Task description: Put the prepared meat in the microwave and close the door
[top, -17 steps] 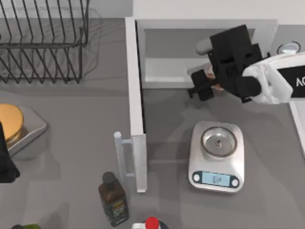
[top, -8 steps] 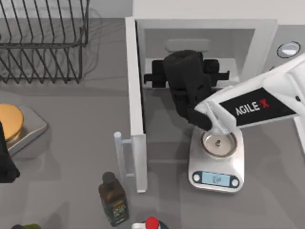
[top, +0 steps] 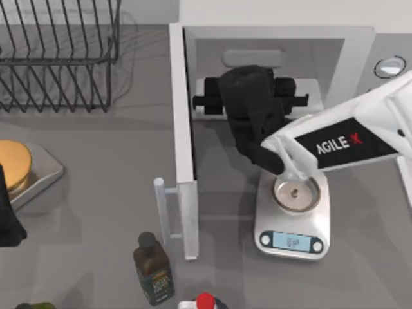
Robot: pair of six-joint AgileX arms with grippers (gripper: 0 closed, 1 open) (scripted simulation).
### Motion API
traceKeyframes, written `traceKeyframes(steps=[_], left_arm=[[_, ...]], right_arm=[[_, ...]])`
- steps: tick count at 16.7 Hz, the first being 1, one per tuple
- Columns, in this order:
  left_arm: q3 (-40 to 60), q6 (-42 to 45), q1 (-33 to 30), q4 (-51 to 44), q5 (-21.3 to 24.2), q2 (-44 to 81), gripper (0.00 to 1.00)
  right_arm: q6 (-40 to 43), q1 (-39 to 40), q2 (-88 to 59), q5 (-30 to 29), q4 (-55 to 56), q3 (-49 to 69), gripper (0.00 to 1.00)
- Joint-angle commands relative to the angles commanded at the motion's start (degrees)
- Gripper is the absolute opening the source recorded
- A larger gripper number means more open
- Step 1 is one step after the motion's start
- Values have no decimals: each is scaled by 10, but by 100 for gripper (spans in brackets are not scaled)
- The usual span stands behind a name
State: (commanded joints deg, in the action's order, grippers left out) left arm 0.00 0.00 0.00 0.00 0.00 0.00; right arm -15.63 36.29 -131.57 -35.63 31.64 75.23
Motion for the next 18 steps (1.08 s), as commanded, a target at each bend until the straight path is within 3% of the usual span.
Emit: traceKeyframes(steps=[10, 18], left_arm=[[0, 0, 0, 0, 0, 0, 100], [0, 0, 0, 0, 0, 0, 100]], right_arm=[[0, -11, -124, 23, -113, 240, 0], [34, -75, -257, 74, -190, 478, 0]])
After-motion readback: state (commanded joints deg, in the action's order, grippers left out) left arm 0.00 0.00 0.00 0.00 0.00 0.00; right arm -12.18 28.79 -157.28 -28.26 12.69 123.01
